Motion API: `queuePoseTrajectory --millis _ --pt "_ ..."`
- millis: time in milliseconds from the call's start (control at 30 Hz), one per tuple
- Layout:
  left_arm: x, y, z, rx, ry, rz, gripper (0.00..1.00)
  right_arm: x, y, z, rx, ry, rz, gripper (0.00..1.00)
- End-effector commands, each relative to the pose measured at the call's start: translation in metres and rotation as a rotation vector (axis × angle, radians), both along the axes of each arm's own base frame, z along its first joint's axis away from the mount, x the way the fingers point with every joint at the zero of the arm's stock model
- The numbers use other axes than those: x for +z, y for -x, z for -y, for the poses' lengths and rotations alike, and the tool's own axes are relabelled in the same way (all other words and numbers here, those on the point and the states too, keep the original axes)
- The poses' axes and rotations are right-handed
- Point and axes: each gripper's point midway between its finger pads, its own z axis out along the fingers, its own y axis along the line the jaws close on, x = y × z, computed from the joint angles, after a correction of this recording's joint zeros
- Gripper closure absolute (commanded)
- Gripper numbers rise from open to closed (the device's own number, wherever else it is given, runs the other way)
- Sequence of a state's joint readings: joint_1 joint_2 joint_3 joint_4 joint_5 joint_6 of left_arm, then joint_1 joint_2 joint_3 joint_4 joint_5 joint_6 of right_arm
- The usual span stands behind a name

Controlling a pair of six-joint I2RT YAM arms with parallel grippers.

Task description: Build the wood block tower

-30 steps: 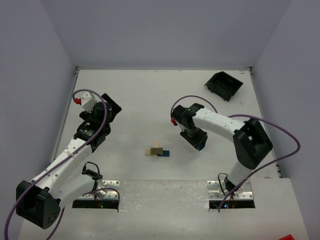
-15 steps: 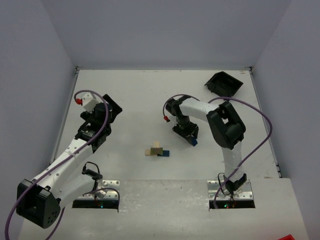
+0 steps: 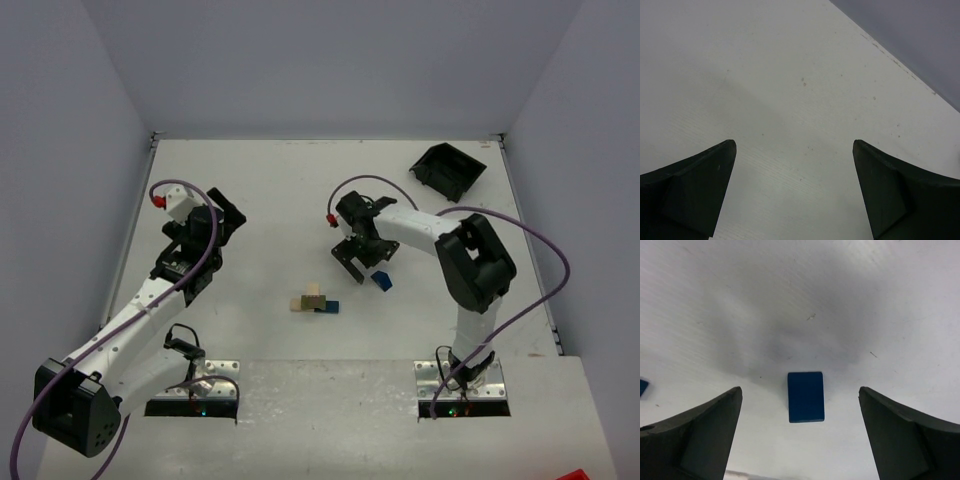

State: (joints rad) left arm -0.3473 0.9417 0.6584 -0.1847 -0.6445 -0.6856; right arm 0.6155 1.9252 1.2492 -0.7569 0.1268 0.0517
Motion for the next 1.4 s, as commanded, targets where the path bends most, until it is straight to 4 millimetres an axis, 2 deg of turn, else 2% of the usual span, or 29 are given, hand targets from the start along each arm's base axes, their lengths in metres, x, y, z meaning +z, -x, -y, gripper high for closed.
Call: queuePoseTrajectory --millis 0,67,133,367,433,567,800,833,1033,1167,1267,1367 --pt "0.008 -0.005 0.001 -0.009 0.011 0.041 0.00 0.036 -0.016 -0.011 -0.103 -0.161 0.214 0.01" --pt "0.007 -0.006 0.002 -0.013 0.010 0.038 0.00 0.036 -0.005 -0.004 -0.133 -0.184 0.233 0.01" --pt "0.007 -0.007 0.003 -0.016 0.011 0.039 0.00 0.027 0.009 0.005 -0.153 -0.181 0.224 0.01" --pt "0.006 -0.008 0.007 -0.036 0.017 0.039 0.00 0.015 0.013 0.015 -0.213 -0.208 0.247 0.01" --pt "0.007 -0.008 0.008 -0.042 0.021 0.043 0.00 0.013 0.015 0.015 -0.223 -0.221 0.234 0.09" --pt "0.006 -0.009 0.009 -0.046 0.020 0.042 0.00 0.007 0.015 0.013 -0.223 -0.232 0.221 0.14" --pt "0.005 -0.011 0.014 -0.074 0.020 0.037 0.00 0.001 0.010 0.014 -0.241 -0.217 0.223 0.43" --pt "0.006 -0.011 0.014 -0.077 0.022 0.040 0.00 0.001 0.009 0.014 -0.241 -0.220 0.224 0.50" --pt "0.006 -0.013 0.020 -0.109 0.029 0.045 0.00 0.003 0.011 0.015 -0.256 -0.227 0.231 0.63" --pt "0.005 -0.013 0.023 -0.126 0.032 0.045 0.00 0.005 0.016 0.015 -0.255 -0.236 0.223 0.77" --pt "0.005 -0.014 0.024 -0.134 0.034 0.048 0.00 0.011 0.017 0.015 -0.243 -0.251 0.232 0.85" --pt "0.006 -0.014 0.026 -0.144 0.034 0.051 0.00 0.033 0.011 0.006 -0.120 -0.300 0.268 0.99"
